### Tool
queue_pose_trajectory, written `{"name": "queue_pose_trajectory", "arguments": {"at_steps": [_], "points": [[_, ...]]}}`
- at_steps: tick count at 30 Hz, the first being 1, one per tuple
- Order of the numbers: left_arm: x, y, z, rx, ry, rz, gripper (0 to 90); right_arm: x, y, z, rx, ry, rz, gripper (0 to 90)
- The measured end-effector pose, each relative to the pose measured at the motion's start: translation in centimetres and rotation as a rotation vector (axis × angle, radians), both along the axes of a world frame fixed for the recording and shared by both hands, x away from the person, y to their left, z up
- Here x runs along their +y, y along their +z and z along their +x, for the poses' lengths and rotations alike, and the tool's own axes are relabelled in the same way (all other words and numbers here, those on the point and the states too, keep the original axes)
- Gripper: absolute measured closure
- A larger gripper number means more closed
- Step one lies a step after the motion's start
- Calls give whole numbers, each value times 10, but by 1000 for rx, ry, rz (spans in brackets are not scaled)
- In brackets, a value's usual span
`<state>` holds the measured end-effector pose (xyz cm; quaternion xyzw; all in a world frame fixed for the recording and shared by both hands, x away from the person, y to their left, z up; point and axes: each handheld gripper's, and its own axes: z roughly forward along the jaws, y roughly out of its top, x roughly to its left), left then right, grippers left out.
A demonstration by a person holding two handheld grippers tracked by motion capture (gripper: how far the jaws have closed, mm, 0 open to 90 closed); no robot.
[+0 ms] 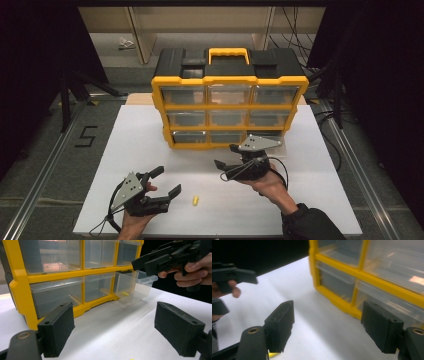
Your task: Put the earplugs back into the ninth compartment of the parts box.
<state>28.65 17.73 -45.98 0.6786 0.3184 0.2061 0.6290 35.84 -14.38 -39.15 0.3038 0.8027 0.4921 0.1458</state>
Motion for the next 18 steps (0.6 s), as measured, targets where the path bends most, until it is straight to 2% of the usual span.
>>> {"name": "queue_pose_trajectory", "arguments": {"at_steps": [14,18], "points": [[0,0,0,0,-1,-5,156,26,-12,-15,9,112,-42,245],[0,0,0,-4,-2,-10,155,31,-16,-17,24,139,-50,223]]}}
